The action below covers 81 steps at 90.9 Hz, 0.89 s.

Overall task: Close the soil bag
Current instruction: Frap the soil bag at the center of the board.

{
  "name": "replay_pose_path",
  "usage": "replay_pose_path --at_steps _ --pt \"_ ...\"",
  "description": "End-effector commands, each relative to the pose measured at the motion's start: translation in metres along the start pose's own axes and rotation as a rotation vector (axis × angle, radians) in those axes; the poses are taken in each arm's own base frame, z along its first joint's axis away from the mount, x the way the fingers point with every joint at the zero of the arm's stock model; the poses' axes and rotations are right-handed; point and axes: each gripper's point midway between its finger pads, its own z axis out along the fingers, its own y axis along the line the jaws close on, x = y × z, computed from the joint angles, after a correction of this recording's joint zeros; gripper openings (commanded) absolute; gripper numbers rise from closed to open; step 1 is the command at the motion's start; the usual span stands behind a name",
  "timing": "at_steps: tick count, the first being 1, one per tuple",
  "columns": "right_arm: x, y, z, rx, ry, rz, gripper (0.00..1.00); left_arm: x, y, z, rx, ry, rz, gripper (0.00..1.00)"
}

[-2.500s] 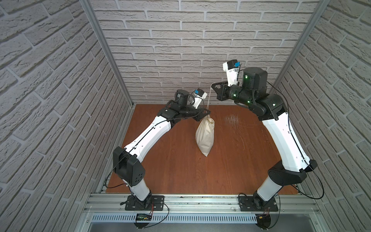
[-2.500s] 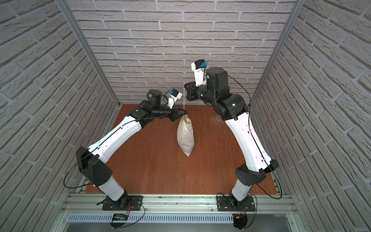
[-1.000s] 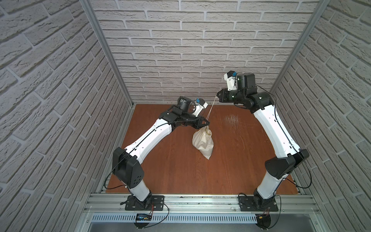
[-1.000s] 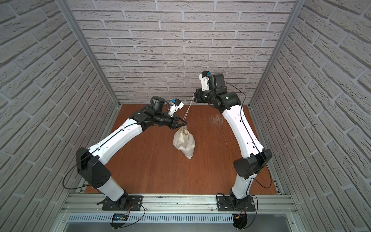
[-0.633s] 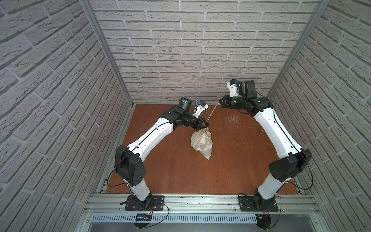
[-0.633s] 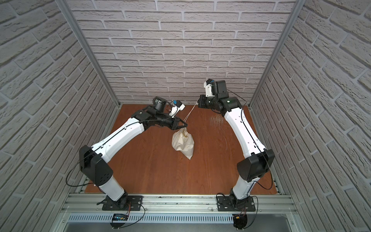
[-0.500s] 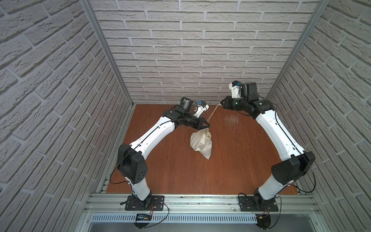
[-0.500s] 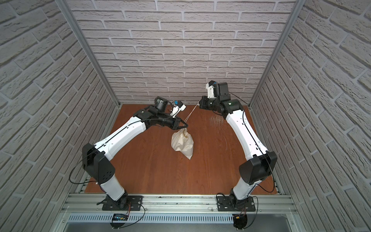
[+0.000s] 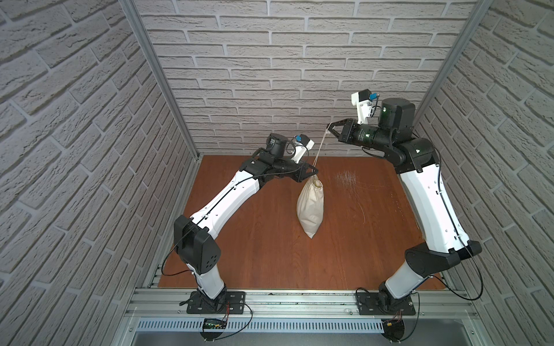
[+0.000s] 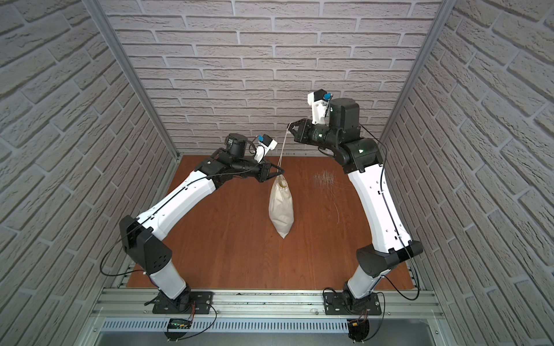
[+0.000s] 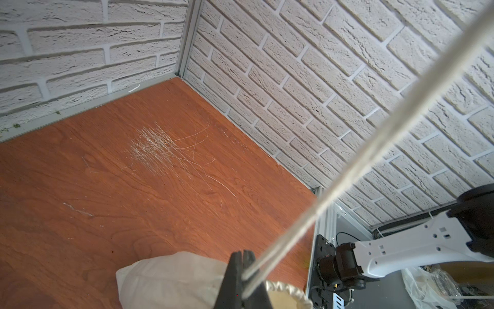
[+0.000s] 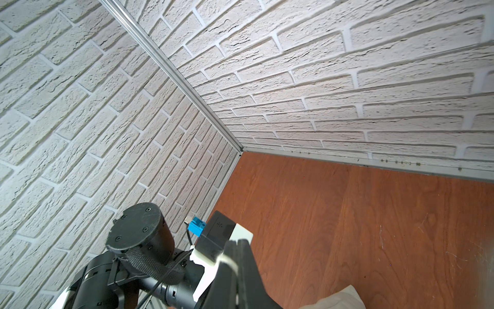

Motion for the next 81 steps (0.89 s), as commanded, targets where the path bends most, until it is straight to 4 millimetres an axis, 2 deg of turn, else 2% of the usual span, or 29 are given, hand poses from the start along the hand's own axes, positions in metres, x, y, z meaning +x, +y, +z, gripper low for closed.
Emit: replay_pose_path --at_steps 1,27,49,70,81 --pt "-0.080 0.066 -0.049 -0.175 -0.325 -0.130 0.03 0.055 0.016 0.009 -0.050 0.182 -0.135 0.00" --pt "-0.092 0.085 -0.061 -0.192 -0.383 -0.174 0.03 0.056 0.009 0.015 -0.027 0.186 -0.168 0.04" --pt "-0.106 0.095 -0.072 -0.191 -0.438 -0.203 0.03 0.077 0.011 0.022 -0.031 0.210 -0.201 0.07" --pt "-0.112 0.096 -0.077 -0.180 -0.470 -0.223 0.03 0.088 0.013 0.023 -0.036 0.221 -0.222 0.12" --pt "-0.114 0.097 -0.079 -0.176 -0.481 -0.232 0.03 0.101 0.012 0.027 -0.031 0.248 -0.227 0.12"
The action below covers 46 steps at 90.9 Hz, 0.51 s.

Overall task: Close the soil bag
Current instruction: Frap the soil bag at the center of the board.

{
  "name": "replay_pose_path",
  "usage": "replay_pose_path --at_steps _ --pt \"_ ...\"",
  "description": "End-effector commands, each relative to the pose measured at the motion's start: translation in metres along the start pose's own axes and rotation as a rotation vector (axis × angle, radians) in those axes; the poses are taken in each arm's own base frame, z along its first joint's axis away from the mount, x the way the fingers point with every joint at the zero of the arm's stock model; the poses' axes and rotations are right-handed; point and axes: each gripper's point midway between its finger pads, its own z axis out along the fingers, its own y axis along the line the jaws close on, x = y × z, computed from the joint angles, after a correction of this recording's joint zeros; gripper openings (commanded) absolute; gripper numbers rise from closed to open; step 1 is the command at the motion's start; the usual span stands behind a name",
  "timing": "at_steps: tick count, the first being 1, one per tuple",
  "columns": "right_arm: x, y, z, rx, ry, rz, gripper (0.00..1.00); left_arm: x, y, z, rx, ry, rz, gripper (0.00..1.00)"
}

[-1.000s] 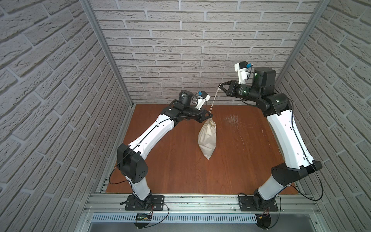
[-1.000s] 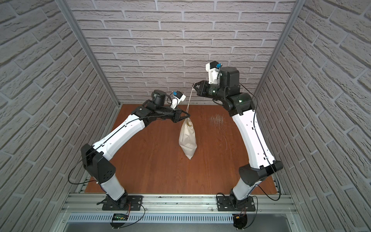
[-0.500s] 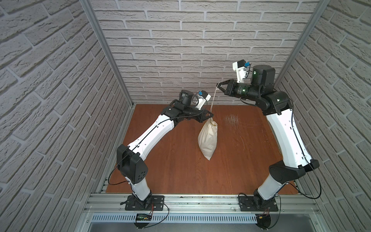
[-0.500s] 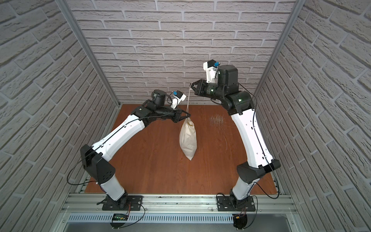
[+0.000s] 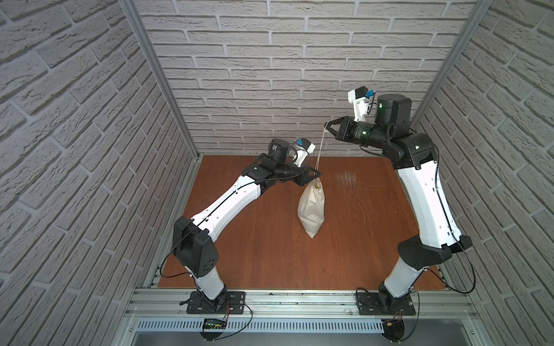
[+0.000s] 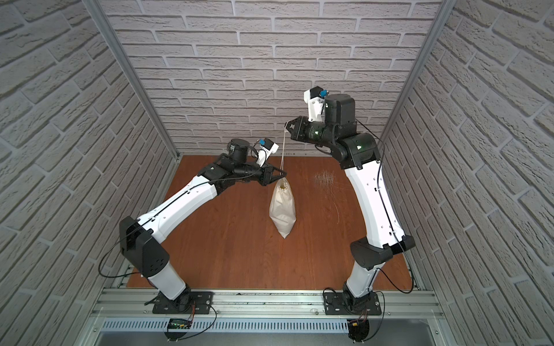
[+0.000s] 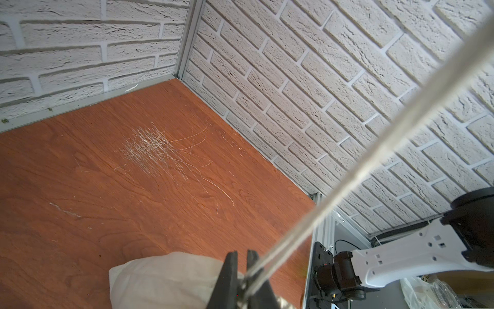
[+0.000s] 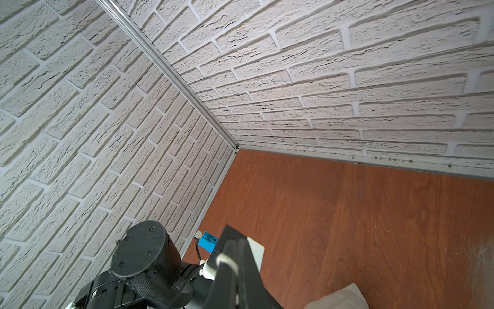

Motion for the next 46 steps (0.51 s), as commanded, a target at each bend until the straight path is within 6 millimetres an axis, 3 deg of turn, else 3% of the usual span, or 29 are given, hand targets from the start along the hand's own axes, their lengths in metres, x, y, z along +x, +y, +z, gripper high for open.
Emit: replay_pose_path --at_steps 1,46 --pt "-0.111 0.086 -0.087 -0.213 -0.496 -0.204 0.03 0.091 0.019 0.014 -0.049 0.275 -0.202 0.11" --pt "-0.117 0.090 -0.094 -0.205 -0.521 -0.225 0.03 0.120 0.019 0.025 -0.030 0.342 -0.234 0.10"
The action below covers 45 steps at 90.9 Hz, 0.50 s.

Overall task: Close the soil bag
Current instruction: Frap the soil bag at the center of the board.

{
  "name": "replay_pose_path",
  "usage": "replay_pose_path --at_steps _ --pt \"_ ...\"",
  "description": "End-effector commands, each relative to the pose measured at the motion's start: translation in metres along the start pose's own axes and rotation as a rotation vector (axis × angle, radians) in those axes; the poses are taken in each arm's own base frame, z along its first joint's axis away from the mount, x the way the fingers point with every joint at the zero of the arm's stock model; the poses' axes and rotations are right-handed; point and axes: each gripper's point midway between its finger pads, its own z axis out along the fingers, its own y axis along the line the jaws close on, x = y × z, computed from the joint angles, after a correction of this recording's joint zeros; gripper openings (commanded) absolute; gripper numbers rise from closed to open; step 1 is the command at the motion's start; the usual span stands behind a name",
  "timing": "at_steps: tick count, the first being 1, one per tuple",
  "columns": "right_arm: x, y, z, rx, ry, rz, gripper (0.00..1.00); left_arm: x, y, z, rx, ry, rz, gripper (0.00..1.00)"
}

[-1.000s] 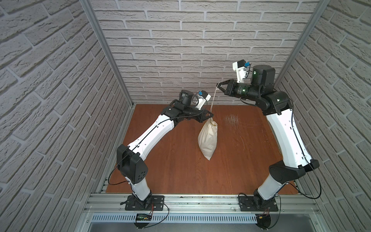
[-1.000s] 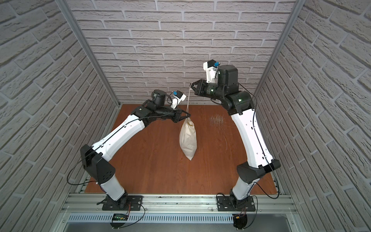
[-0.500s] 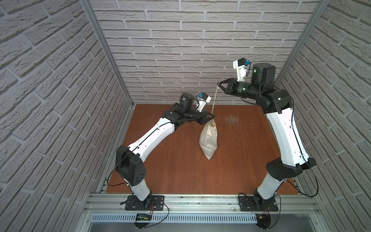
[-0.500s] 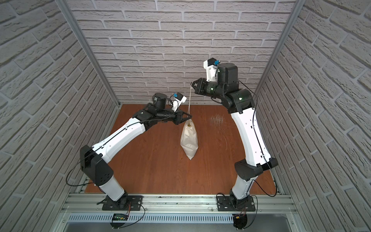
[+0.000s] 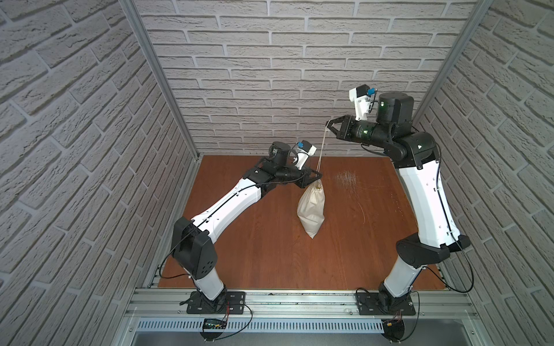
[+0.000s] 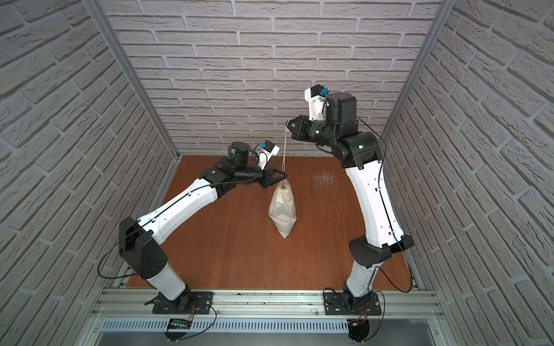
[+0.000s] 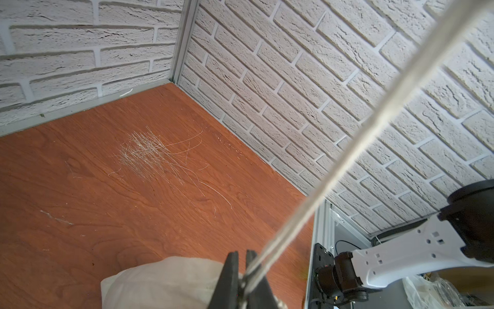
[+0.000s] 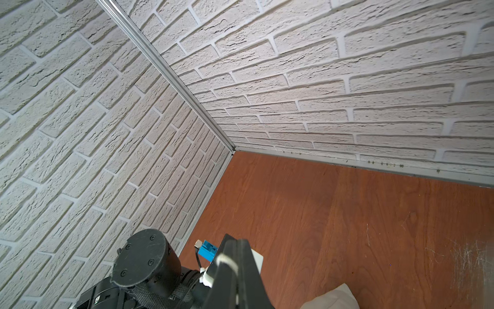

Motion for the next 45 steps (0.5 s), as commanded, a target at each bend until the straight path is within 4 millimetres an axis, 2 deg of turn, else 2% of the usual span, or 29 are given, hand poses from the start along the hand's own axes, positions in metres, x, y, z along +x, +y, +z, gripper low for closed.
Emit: replay_pose_path --at_steps 1,8,22,32,36,45 --pt "-0.116 0.083 -0.088 -0.209 -0.517 -0.196 0.03 0.115 0.022 0.016 -0.049 0.353 -0.256 0.09" --pt "-0.115 0.081 -0.087 -0.199 -0.514 -0.198 0.03 0.119 0.023 0.017 -0.051 0.358 -0.264 0.04" --pt "-0.116 0.074 -0.084 -0.174 -0.510 -0.201 0.03 0.128 0.024 0.014 -0.056 0.377 -0.277 0.04" --pt "-0.112 0.065 -0.077 -0.153 -0.485 -0.194 0.03 0.127 0.023 0.012 -0.058 0.370 -0.272 0.05" --pt "-0.109 0.061 -0.074 -0.134 -0.471 -0.195 0.03 0.125 0.022 0.012 -0.055 0.368 -0.268 0.00" --pt "-0.101 0.050 -0.065 -0.104 -0.436 -0.181 0.03 0.125 0.023 0.012 -0.056 0.378 -0.263 0.00"
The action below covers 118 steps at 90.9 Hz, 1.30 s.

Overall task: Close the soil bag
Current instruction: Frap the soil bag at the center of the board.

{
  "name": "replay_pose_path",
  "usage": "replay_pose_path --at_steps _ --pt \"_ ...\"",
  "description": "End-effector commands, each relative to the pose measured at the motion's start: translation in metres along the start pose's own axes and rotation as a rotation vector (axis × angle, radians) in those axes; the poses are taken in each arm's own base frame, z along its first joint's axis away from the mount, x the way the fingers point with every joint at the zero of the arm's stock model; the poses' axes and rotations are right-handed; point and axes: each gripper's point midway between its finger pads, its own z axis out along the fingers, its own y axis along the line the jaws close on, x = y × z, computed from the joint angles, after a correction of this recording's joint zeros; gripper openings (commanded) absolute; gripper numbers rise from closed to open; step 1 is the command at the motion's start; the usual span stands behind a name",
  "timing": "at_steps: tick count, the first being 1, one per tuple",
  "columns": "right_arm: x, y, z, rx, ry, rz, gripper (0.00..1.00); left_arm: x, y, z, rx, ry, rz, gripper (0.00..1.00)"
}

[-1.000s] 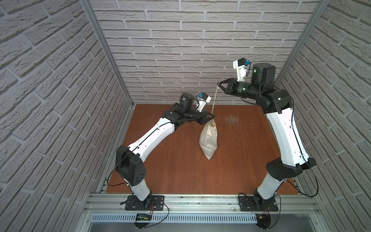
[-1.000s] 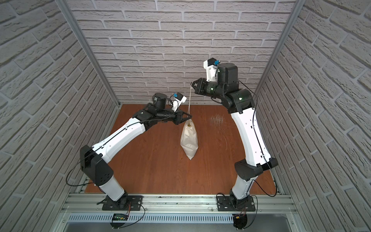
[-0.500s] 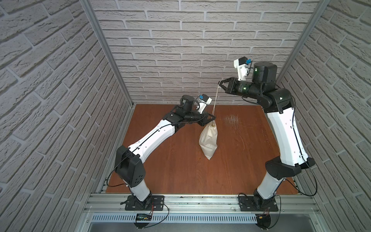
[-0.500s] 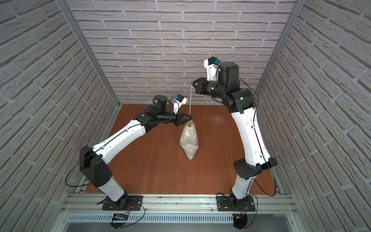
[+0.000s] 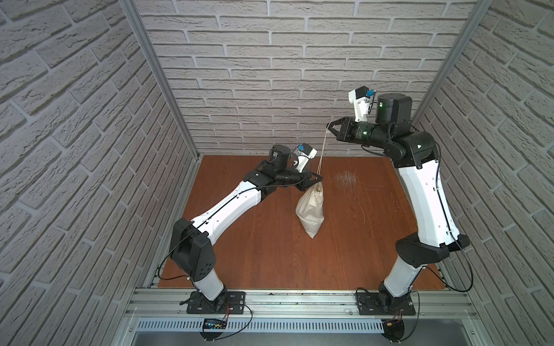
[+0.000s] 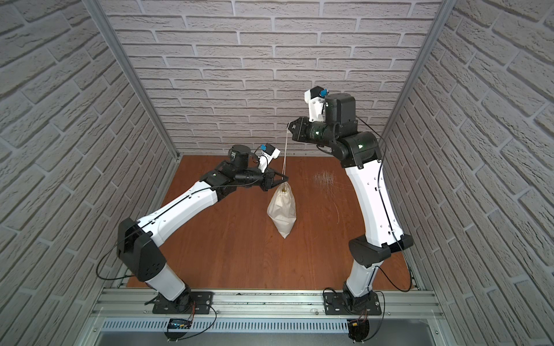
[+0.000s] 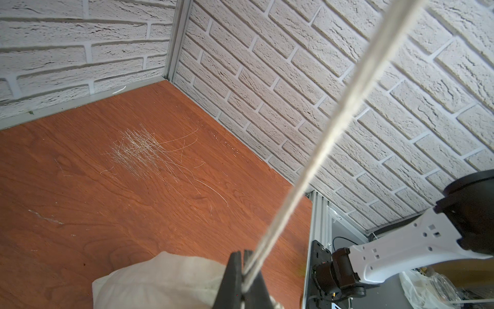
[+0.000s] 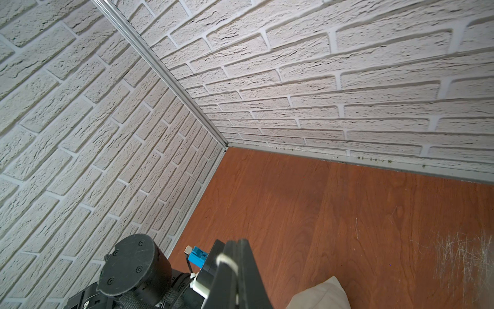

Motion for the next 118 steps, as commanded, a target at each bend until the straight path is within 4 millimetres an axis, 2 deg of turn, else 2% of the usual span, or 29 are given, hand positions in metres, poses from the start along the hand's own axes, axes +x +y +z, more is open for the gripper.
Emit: replay_pose_path --at_steps 1,12,26,41,62,74,94,118 --pt "-0.106 0.055 -0.071 -0.133 -0.462 -0.155 0.03 0.117 0.025 0.012 -0.066 0.373 -0.267 0.00" --pt "-0.094 0.038 -0.058 -0.086 -0.429 -0.137 0.03 0.117 0.024 0.009 -0.074 0.368 -0.276 0.00" --pt "-0.073 0.005 -0.041 0.036 -0.385 -0.148 0.03 0.111 0.018 -0.001 -0.102 0.336 -0.253 0.00" --pt "-0.040 -0.028 -0.004 0.092 -0.293 -0.128 0.03 0.097 0.013 -0.009 -0.112 0.307 -0.205 0.00" --pt "0.004 -0.066 0.029 0.186 -0.175 -0.128 0.03 0.087 0.017 -0.013 -0.119 0.283 -0.179 0.00" --pt "0.036 -0.086 0.042 0.233 -0.101 -0.116 0.03 0.088 0.024 -0.011 -0.124 0.290 -0.197 0.00" --pt "0.100 -0.120 0.053 0.308 0.047 -0.095 0.03 0.073 0.019 -0.017 -0.113 0.238 -0.187 0.00" --pt "0.153 -0.148 0.066 0.336 0.143 -0.054 0.03 0.054 0.010 -0.025 -0.116 0.197 -0.166 0.00"
